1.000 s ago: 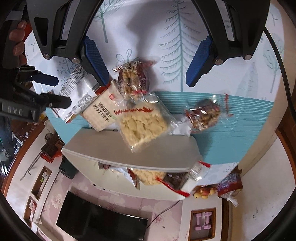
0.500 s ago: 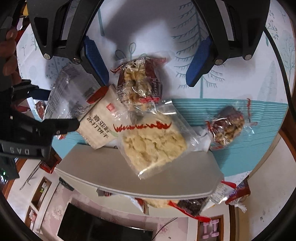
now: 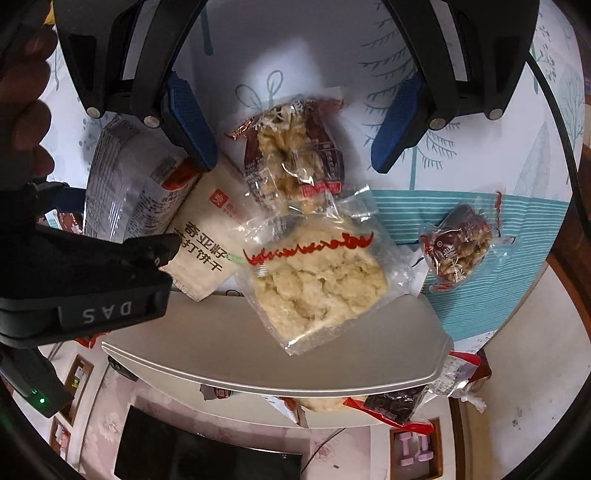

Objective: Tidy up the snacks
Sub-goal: 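Grasp the white printed wafer bag with the right gripper while the left grasps the nut-cluster bag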

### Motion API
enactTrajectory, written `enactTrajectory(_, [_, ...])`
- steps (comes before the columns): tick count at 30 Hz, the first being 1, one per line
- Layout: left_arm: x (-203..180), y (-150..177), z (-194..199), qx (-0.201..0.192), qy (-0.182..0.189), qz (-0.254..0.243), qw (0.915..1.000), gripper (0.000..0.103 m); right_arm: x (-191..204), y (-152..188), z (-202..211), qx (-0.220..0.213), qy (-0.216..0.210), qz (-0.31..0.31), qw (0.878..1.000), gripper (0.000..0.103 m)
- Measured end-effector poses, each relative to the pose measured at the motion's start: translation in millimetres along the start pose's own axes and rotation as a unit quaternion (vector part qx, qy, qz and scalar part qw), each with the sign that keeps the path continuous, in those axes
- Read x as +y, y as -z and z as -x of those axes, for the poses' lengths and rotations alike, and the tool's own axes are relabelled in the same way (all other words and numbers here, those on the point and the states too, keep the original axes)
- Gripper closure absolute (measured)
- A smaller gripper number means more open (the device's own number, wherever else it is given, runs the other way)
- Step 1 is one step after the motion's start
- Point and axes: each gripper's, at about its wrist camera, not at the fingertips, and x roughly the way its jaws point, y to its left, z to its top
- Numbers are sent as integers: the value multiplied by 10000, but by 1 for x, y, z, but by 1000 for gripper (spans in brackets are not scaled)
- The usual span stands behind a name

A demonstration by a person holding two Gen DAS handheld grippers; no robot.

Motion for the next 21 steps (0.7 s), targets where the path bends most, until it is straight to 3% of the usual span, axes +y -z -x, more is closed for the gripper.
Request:
enactTrajectory(4, [0,4,0,-133,-37,54,9999,20,4,3,0,-86,171,19,9998,26])
enactTrajectory(9, [1,10,10,-228,61,36,9997,34,5,8,1,-139,129,30,9998,29])
enactTrajectory(13, [0,12,14,-258,122,56,9996,52,-2,11,4,-198,-12,39,9998,31])
enactTrajectory(21, [7,14,20,-174,201,105,9996,55,-21,14,10,-178,-459,-140,9987,42])
